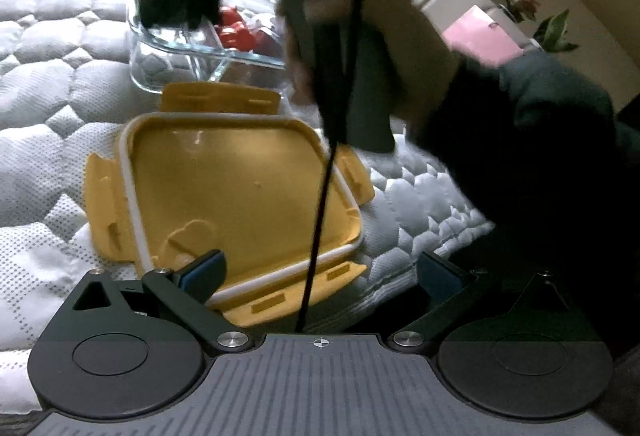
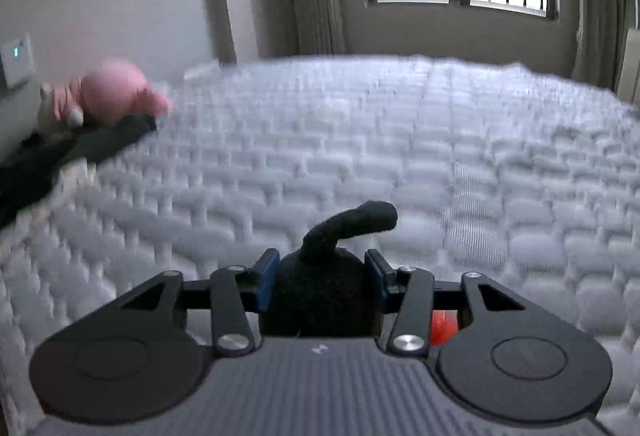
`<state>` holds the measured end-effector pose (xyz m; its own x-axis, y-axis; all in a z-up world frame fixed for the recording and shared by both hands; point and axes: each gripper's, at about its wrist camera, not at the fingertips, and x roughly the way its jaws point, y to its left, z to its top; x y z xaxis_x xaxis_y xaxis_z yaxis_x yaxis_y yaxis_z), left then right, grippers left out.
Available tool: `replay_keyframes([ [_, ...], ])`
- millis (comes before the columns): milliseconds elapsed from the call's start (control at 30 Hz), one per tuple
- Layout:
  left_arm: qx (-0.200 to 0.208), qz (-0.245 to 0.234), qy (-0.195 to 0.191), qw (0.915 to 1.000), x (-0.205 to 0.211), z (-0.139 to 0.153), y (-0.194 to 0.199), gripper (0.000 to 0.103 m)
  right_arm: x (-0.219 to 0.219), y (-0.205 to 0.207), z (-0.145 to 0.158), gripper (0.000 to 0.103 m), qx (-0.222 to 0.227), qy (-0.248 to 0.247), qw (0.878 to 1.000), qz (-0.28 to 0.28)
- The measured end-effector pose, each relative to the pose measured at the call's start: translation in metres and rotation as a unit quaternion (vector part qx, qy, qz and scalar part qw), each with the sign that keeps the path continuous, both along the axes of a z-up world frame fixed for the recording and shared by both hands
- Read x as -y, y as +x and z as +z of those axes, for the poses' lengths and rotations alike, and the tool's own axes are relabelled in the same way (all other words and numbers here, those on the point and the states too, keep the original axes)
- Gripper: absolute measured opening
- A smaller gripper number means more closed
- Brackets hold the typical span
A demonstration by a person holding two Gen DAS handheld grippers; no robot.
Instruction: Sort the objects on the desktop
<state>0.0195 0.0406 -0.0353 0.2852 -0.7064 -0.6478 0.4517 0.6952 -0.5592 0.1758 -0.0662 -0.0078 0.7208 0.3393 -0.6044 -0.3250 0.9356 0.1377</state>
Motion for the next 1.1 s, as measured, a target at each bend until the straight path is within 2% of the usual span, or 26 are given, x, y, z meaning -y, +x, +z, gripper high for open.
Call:
replay_keyframes([
  [67, 0.0, 0.004, -0.001, 1.0, -0.003, 0.0, 0.001, 0.103, 0.009, -0.008, 0.003, 0.056, -0.04, 0.021, 0.999, 0.007],
  [133, -0.004, 0.006, -0.006, 1.0, -0.003, -0.002, 0.004, 0.103, 0.023, -0.017, 0.019, 0.056, -0.05, 0.043, 0.998, 0.003],
  [200, -0.009, 0.004, -0.009, 0.9999, 0.0, -0.004, 0.006, 0.103, 0.036, -0.024, 0.039, 0.053, -0.026, 0.052, 0.998, -0.018],
  [267, -0.012, -0.003, -0.009, 0.9999, 0.006, -0.005, 0.007, 0.103, 0.037, -0.03, 0.06, 0.047, 0.014, 0.022, 0.999, -0.028],
  [333, -0.009, -0.015, -0.004, 0.9998, 0.011, -0.005, 0.005, 0.103, 0.031, -0.03, 0.066, 0.037, 0.018, -0.006, 1.0, -0.01],
  [400, -0.004, -0.023, 0.001, 0.9997, 0.016, -0.004, 0.002, 0.103, 0.022, -0.023, 0.053, 0.023, -0.029, -0.013, 0.999, 0.009],
  [467, 0.0, -0.021, 0.004, 0.9998, 0.015, -0.003, 0.0, 0.103, 0.013, -0.015, 0.034, 0.018, -0.089, -0.011, 0.996, 0.024],
  [533, 0.0, -0.015, 0.006, 0.9999, 0.013, -0.003, 0.0, 0.103, 0.008, -0.011, 0.019, 0.019, -0.106, 0.002, 0.994, 0.034],
  [600, -0.004, -0.006, 0.007, 0.9999, 0.011, -0.004, 0.001, 0.103, 0.0, -0.011, 0.017, 0.019, -0.11, -0.016, 0.993, 0.036],
  [700, -0.009, 0.0, 0.003, 1.0, 0.01, -0.005, 0.003, 0.103, -0.006, -0.009, 0.014, 0.019, -0.156, -0.028, 0.987, 0.039],
  [867, -0.012, -0.015, 0.008, 0.9998, 0.019, -0.006, 0.003, 0.103, 0.004, 0.004, 0.003, 0.019, -0.158, -0.005, 0.987, 0.018],
  [900, -0.009, -0.016, 0.01, 0.9998, 0.019, -0.006, 0.001, 0.103, 0.006, 0.008, -0.002, 0.017, -0.162, -0.004, 0.987, 0.013],
  [933, -0.006, -0.018, 0.013, 0.9997, 0.019, -0.005, 0.0, 0.103, 0.007, 0.012, -0.008, 0.019, -0.173, -0.004, 0.985, 0.008],
  [967, -0.002, -0.017, 0.014, 0.9998, 0.018, -0.004, -0.001, 0.103, 0.01, 0.015, -0.011, 0.018, -0.185, 0.003, 0.983, 0.005],
  [1000, 0.001, -0.015, 0.015, 0.9998, 0.016, -0.003, -0.001, 0.103, 0.014, 0.016, -0.009, 0.022, -0.192, 0.019, 0.981, 0.007],
  [1100, 0.001, -0.006, 0.01, 0.9999, 0.01, -0.004, 0.002, 0.103, 0.03, 0.008, 0.014, 0.029, -0.179, 0.065, 0.981, 0.018],
])
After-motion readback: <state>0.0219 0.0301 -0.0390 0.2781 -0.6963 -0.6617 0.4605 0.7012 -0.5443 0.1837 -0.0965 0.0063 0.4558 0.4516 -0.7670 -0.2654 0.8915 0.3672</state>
